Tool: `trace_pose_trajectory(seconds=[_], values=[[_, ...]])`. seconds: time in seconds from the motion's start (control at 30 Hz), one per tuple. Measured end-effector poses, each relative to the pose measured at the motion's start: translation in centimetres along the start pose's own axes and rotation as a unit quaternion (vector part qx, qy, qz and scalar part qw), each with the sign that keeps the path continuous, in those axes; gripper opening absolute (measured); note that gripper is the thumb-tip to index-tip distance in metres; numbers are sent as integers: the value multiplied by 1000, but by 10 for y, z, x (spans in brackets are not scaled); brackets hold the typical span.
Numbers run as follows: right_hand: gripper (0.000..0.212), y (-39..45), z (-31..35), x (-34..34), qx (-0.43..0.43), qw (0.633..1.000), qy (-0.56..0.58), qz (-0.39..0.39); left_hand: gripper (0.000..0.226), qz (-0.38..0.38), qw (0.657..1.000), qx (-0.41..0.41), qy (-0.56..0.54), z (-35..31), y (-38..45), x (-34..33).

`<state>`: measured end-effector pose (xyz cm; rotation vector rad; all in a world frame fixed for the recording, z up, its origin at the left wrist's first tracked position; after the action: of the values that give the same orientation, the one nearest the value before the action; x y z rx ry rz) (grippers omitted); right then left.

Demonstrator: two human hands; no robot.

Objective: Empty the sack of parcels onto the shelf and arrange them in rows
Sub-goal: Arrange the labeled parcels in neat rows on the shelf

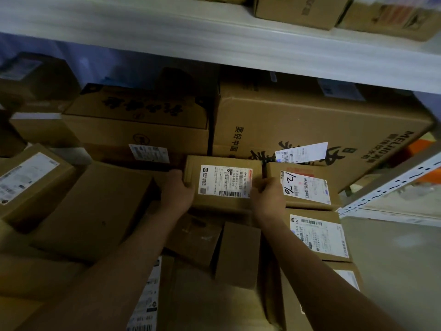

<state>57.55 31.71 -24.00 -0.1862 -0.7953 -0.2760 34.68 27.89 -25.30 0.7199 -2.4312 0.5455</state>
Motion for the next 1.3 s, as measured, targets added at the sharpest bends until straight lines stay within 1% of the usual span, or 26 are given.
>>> trace_pose_trajectory(seconds=[0.03,0.13,0.27,0.4,0.43,0.5,0.57,0.63,0.67,0.73,0.8,0.87,0.9,0.97,1.03,1.07,1.13,1.2,1.23,1.27,1.3], values=[[28,1,0,-2,19,999,-26,15,43,14,1000,4,13,1,-1,-6],[27,3,0,-5,50,996,-60,39,46,41,999,6,22,2,-3,-20],[27,6,-7,-6,47,996,-64,47,47,44,999,-2,11,-4,-3,-30],[36,-1,-2,-3,82,995,-46,33,46,47,999,-4,6,-1,-2,-27],[36,-4,0,0,89,995,-31,19,46,46,999,-13,13,0,-2,-25],[26,-11,2,4,95,995,-4,0,40,21,998,-41,44,3,-4,-14],[15,-23,1,1,108,994,-8,24,31,-5,993,-81,89,2,-12,-4],[15,-39,-2,-8,133,987,-47,72,26,24,984,-131,120,2,-26,-2],[20,-48,-5,-14,149,981,-81,93,30,56,975,-159,143,3,-35,-4],[43,-65,-14,-27,175,960,-168,138,53,131,948,-206,204,9,-53,-12],[66,-80,-23,-37,185,938,-225,187,78,195,925,-212,247,21,-65,-17],[78,-90,-31,-40,185,926,-252,211,94,234,905,-207,290,31,-73,-18],[80,-93,-34,-40,183,924,-260,212,99,253,890,-208,317,35,-75,-19],[76,-97,-36,-37,178,921,-277,208,108,288,855,-218,372,41,-80,-20],[62,-103,-40,-36,182,915,-298,204,113,306,825,-231,414,44,-84,-21],[53,-107,-43,-37,182,911,-310,204,112,298,817,-240,432,44,-85,-21],[37,-117,-52,-37,164,909,-312,222,103,252,814,-271,448,42,-85,-18],[37,-125,-60,-37,132,914,-293,248,97,207,825,-298,434,39,-83,-15],[41,-127,-59,-35,117,924,-261,255,97,201,835,-300,415,37,-83,-14],[50,-125,-57,-35,106,938,-215,252,98,206,847,-295,391,34,-83,-13],[66,-124,-52,-33,97,951,-162,247,100,216,859,-287,364,31,-82,-13]])
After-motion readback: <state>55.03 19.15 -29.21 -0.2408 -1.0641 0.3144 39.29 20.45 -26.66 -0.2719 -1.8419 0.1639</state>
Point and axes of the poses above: each hand's wrist, its own y-axis towards the middle knuckle, its own x-axis out of the back of the hand, z = x × y, the point moved 7 cm from there along y, towards the middle knuckle, and after that the axes turned 9 degrees about -z, right-handed, at the moved point
